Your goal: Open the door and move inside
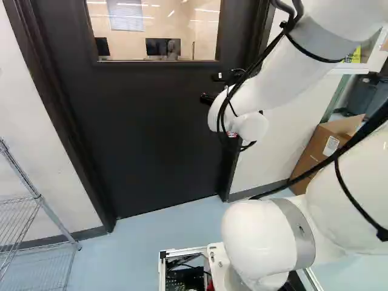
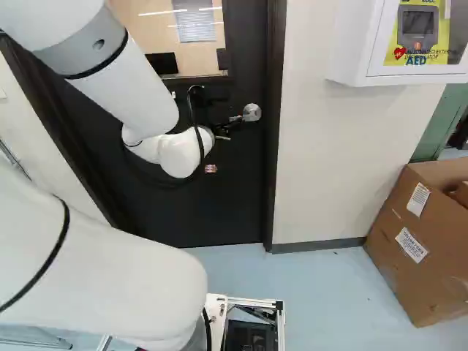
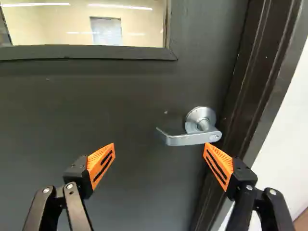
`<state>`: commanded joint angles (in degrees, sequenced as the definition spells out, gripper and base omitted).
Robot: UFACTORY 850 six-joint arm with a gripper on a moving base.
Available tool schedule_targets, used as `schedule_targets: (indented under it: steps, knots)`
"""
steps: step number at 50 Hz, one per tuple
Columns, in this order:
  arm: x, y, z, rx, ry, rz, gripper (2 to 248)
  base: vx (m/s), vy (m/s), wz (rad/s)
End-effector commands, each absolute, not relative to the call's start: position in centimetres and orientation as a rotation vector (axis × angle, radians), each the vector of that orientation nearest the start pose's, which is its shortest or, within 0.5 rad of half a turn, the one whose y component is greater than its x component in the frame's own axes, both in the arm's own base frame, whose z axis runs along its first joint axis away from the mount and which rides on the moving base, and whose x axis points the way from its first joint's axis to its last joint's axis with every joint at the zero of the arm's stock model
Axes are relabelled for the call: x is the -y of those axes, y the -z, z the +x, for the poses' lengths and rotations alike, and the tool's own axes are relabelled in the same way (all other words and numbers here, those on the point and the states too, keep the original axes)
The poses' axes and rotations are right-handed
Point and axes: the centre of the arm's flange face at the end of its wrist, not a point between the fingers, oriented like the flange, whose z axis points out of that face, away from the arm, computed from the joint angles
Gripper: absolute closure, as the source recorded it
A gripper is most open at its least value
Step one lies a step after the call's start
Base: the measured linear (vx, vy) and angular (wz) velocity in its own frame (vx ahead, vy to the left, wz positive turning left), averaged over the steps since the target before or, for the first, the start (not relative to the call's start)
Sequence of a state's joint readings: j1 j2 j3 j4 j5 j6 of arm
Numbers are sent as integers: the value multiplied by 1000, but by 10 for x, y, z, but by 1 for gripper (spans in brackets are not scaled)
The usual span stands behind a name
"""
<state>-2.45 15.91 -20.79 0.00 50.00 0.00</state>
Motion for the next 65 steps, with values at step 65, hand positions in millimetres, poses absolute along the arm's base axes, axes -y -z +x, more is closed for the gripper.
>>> schedule_targets:
  steps: [65]
  knots:
    - [9,-506,409,-26,2091,-2364,3,0,0,0]
